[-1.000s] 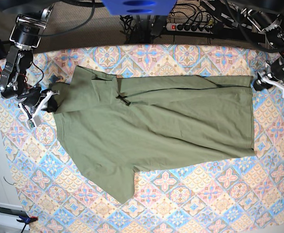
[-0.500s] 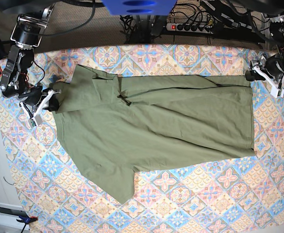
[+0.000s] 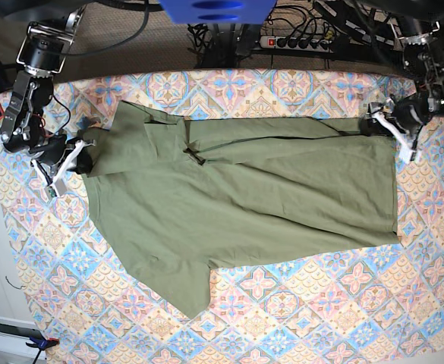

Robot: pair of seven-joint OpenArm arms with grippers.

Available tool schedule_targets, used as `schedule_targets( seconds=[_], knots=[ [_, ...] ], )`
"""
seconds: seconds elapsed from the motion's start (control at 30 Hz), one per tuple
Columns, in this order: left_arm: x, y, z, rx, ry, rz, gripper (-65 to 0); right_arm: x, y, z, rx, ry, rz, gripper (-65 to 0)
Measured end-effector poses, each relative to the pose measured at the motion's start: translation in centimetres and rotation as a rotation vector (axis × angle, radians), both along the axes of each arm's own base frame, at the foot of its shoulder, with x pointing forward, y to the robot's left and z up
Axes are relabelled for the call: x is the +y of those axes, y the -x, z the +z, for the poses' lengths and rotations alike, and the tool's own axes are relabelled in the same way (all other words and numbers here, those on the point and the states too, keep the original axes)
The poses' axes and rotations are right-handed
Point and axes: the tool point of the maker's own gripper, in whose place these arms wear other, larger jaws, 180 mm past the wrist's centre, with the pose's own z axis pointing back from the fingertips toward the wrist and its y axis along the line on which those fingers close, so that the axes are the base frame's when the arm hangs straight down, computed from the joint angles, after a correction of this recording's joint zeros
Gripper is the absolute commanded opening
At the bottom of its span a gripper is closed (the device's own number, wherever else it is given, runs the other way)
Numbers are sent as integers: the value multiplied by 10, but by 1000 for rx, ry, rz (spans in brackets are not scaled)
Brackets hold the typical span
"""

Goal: Layout the t-shirt on the table in an organized manner, then fold the t-shirt properly
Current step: 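Grasp the shirt edge with the left gripper and pull it away from the right gripper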

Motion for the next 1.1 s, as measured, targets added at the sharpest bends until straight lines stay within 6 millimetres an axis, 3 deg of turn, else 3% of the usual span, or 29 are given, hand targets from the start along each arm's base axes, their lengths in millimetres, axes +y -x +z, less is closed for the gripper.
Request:
schedule_targets(
  seconds=[0.17, 0.27, 0.37, 0.67, 0.87, 1.1],
  knots=[
    [-7, -5, -4, -25, -30, -30, -392, 0, 1, 0, 2, 5, 1, -639],
    [-10, -5, -6, -15, -39, -51, -516, 0, 8, -5, 17, 2, 1, -639],
    [-11, 12, -9, 5, -36, -111, -650, 0, 14, -10, 40, 7, 3, -639],
    [34, 39, 1, 41, -169, -219, -650, 2, 10, -7, 24, -3, 7, -639],
    [44, 57, 0, 58, -191, -245, -650, 3, 11, -8, 28, -7, 4, -639],
    [44, 57, 0, 56, -190, -245, -650, 2, 21, -14, 46, -5, 5, -635]
  ],
)
